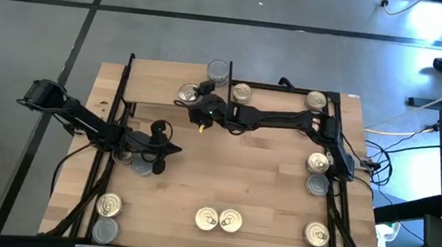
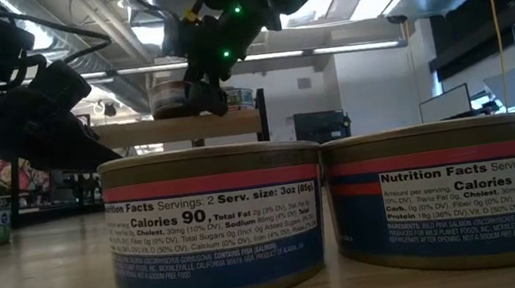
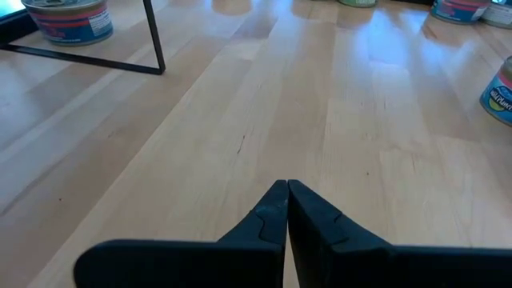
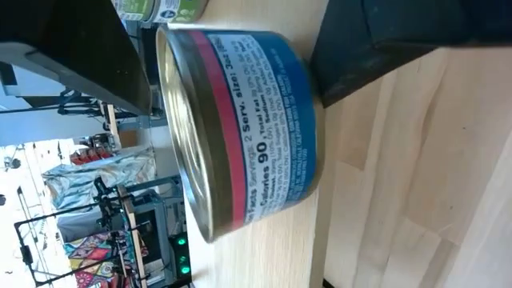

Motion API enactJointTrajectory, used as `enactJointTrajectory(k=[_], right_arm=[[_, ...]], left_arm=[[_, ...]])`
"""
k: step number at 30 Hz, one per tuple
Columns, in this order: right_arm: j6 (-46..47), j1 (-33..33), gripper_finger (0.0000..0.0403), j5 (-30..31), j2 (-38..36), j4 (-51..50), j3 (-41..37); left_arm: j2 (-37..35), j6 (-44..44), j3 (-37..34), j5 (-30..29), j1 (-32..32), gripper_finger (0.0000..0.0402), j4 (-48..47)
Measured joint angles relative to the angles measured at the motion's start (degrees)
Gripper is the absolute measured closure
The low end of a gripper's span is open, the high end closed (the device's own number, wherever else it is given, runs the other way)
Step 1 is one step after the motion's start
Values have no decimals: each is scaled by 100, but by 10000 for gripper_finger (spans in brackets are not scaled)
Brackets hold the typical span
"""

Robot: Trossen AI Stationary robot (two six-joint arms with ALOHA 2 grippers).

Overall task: Stack canned seafood by type on shelf
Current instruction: Put the blue tuna can on the shelf

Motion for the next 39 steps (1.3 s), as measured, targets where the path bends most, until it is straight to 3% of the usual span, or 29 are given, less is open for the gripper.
enactJointTrajectory(k=[12,28,39], right_arm=[[131,7,107,-20,-87,-117,0],[166,4,63,456,-104,-111,0],[-34,76,63,545,-104,-408,0]], left_arm=[[0,-27,0,2,0,394,0],[0,-38,0,2,-1,394,-2],[0,-43,0,2,0,394,-2]])
